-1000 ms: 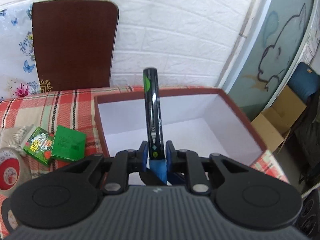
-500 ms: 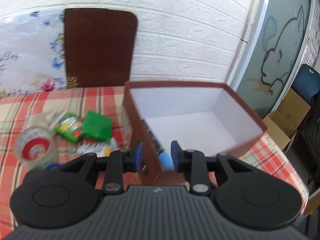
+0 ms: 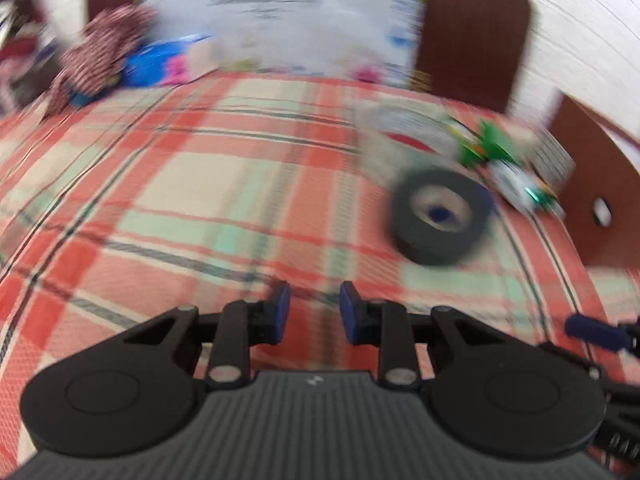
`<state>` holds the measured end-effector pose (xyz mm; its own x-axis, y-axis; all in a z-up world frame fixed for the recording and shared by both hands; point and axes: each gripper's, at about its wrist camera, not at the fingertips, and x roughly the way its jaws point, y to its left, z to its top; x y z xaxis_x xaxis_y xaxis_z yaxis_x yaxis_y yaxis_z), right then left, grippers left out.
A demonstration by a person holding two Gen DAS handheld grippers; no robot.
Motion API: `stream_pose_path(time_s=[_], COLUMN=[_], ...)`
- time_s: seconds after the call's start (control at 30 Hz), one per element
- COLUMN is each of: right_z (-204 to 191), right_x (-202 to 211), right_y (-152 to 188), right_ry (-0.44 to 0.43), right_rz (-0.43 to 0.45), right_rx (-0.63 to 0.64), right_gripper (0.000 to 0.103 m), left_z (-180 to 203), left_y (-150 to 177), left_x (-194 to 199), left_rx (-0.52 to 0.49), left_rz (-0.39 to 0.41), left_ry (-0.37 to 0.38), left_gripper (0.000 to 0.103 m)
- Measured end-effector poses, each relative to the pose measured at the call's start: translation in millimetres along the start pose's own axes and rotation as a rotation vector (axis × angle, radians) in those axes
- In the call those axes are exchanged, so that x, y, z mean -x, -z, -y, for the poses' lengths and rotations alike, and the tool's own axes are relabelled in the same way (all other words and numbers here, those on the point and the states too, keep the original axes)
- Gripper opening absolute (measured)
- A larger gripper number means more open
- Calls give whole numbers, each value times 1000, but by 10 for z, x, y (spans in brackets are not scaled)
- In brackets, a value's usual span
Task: Organize objects
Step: 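Move the right gripper to the black tape roll on the table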
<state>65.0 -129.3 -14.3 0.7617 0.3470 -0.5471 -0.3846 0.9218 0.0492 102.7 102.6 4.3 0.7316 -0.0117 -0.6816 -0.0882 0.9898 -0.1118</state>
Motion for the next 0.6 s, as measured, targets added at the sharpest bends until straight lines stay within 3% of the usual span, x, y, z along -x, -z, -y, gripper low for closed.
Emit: stream_pose_path(time_s=[0.07,0.2,0.3,0.33,0.47,0.5,0.53,0.6], right_z=[-159,-440,-601,-598,-471,-438,-386,-279], right_x=[-193,-435,-698,-803,-703,-624,-567,-339], right_y=[-136,-326,-435,-453,-420,-348,-264,-89], right_ry=[6,39,91,109,90,80,74,79], right_rz=[41,118,67,18,15,6,-3,0], right_rx=[64,192,271,277,219,204,183,127], right_gripper=[56,82,82,79,66,45,14,13], left_z=[-160,-279,-248,-231,-225,-211,-181,-51], left_y=[-142,-206,-184,-180,-147,-137,-120,-47], left_x=[-57,-147,-142,-138,-116,-98,-76,-15], left_rx=[56,63,37,32,27,26,20,-21], left_rz=[-12,-22,-11,-7,0,-4,-8,-17], left_ry=[-12,-4,-7,-9,-9,-6,1,26], left_gripper=[30,30,31,32,34,37,40,47])
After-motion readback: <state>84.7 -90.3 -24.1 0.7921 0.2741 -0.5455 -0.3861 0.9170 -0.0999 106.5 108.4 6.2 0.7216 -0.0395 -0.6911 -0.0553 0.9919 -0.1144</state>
